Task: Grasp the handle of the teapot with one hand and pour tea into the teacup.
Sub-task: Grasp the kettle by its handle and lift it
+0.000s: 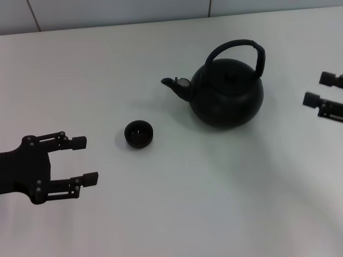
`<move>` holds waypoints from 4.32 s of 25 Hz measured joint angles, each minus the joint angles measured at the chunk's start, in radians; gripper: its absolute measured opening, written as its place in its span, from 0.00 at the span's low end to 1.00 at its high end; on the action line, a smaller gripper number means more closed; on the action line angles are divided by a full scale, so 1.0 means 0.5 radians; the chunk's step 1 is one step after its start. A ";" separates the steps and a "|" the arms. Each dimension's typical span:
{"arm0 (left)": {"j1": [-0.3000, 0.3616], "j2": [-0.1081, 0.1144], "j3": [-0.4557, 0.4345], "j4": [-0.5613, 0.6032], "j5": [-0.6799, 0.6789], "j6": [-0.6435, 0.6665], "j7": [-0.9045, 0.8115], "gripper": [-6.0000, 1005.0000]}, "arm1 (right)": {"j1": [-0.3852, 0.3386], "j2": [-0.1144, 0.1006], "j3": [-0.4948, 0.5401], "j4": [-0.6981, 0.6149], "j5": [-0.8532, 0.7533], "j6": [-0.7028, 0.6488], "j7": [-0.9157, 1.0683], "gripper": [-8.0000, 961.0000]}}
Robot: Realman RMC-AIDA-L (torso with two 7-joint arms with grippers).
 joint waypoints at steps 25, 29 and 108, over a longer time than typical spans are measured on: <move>-0.006 -0.017 0.000 0.001 -0.003 -0.010 -0.003 0.78 | 0.430 -0.009 -0.011 0.502 -0.011 0.509 -0.171 0.75; -0.006 -0.019 0.000 0.002 -0.003 -0.013 -0.003 0.78 | 0.482 -0.010 -0.011 0.533 -0.010 0.557 -0.177 0.75; -0.054 -0.068 0.000 0.028 -0.003 -0.121 -0.033 0.78 | 0.717 -0.012 -0.088 0.786 -0.028 0.913 -0.452 0.24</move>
